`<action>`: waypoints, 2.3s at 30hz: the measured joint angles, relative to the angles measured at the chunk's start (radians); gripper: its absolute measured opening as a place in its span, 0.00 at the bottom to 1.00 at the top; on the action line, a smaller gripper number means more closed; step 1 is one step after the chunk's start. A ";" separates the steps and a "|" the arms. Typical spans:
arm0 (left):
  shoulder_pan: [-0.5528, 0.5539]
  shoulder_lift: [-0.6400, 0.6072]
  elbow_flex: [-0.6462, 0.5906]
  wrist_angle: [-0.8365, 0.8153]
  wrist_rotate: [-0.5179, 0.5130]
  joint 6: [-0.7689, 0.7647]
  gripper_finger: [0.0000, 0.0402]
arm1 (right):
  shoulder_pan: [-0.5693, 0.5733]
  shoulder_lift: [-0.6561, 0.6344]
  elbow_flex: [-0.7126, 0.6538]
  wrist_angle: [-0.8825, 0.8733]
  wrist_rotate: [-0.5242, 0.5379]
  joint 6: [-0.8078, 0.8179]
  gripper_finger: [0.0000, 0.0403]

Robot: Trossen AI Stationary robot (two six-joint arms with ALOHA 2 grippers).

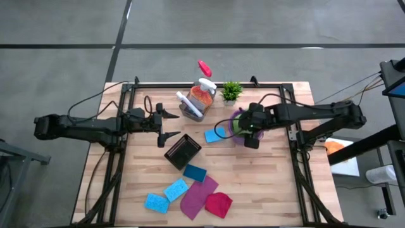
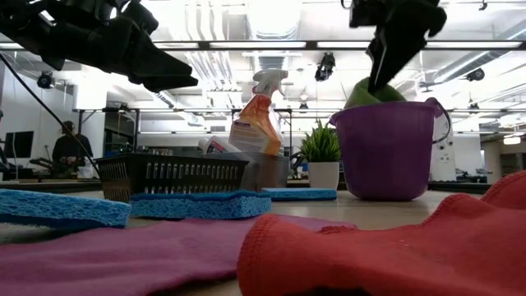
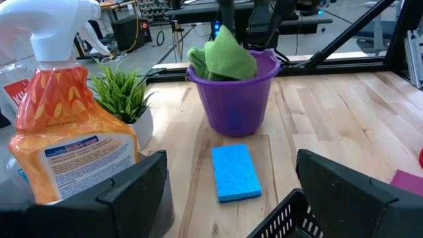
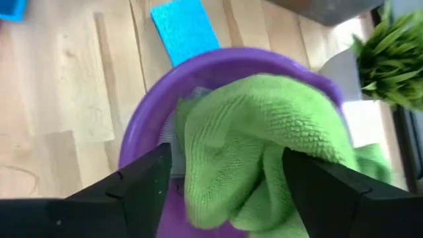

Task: Pick & Place Kitchen Items
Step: Put the green microfiber cloth into the violet bucket, then put the red microfiber cloth into the violet bucket

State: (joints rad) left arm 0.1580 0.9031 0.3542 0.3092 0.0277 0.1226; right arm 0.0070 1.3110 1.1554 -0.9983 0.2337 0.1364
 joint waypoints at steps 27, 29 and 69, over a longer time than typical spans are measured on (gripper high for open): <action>-0.019 0.000 0.000 0.015 0.026 -0.027 0.84 | 0.323 0.026 -0.071 0.555 -0.150 0.044 0.72; -0.019 0.000 0.000 0.016 0.026 -0.027 0.84 | 0.369 0.071 -0.071 0.570 -0.149 0.120 0.72; -0.020 0.000 0.000 0.015 0.026 -0.008 0.84 | 0.727 0.829 0.442 0.167 0.090 0.368 0.72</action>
State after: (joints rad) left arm 0.1383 0.9031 0.3542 0.3246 0.0535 0.1150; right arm 0.7344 2.1404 1.5972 -0.8316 0.3237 0.5039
